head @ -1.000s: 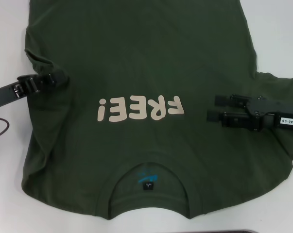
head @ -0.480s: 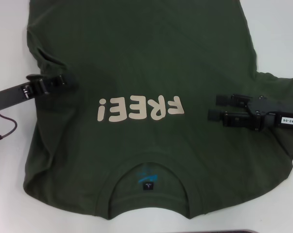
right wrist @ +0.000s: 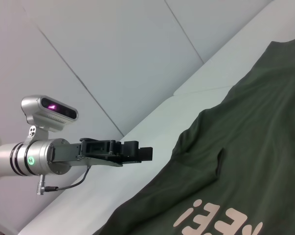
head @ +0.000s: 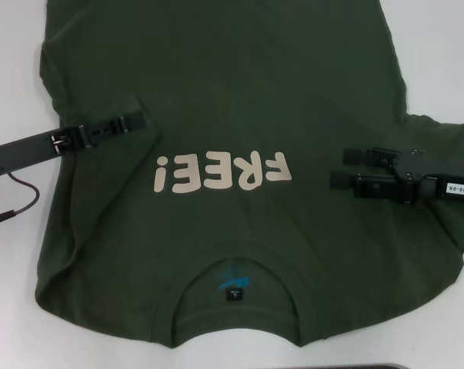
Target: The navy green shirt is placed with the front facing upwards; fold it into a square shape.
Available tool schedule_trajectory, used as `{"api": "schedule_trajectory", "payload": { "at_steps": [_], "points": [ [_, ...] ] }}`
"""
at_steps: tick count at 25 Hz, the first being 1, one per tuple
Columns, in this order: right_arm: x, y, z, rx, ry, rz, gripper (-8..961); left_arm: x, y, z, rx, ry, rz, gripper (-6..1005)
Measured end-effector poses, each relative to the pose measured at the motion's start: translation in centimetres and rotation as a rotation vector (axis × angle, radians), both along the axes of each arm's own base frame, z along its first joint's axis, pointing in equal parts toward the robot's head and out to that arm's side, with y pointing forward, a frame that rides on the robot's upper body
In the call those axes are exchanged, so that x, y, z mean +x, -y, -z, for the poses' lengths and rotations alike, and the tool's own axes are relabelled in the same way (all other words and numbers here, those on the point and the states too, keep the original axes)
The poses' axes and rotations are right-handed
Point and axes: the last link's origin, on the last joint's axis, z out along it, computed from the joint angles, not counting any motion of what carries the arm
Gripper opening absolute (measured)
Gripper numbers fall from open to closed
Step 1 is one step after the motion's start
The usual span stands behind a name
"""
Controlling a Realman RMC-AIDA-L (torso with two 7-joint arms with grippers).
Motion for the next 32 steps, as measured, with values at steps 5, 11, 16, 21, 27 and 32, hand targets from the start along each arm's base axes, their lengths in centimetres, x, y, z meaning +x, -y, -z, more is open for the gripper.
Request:
{"api": "schedule_trajectory", "payload": {
  "at_steps": [5, 11, 16, 21, 27, 32],
  "points": [
    [0.0, 0.0, -0.1, 0.005, -0.003, 0.005, 879, -0.7, 0.0, -0.4, 0.019, -0.024, -0.016, 516],
    [0.1, -0.1, -0.1, 0.006, -0.003, 0.008, 879, -2.3, 0.6, -1.3, 0.028, -0.067, -0.046, 613],
    [0.1, -0.1, -0.2, 0.008, -0.002, 0.008, 879, -3.8, 1.6, -2.6, 0.033, -0.102, -0.069, 607],
    [0.1, -0.1, -0.2, 0.007, -0.003, 0.008, 879, -5.2, 2.9, -3.1, 0.023, -0.126, -0.097, 602],
    [0.1, -0.1, -0.2, 0.008, -0.003, 0.009, 880, -5.7, 3.9, -3.0, -0.018, -0.141, -0.099, 599],
    [0.1, -0.1, -0.2, 0.007, -0.004, 0.009, 880, -5.8, 4.2, -2.8, -0.047, -0.155, -0.093, 590]
  ]
}}
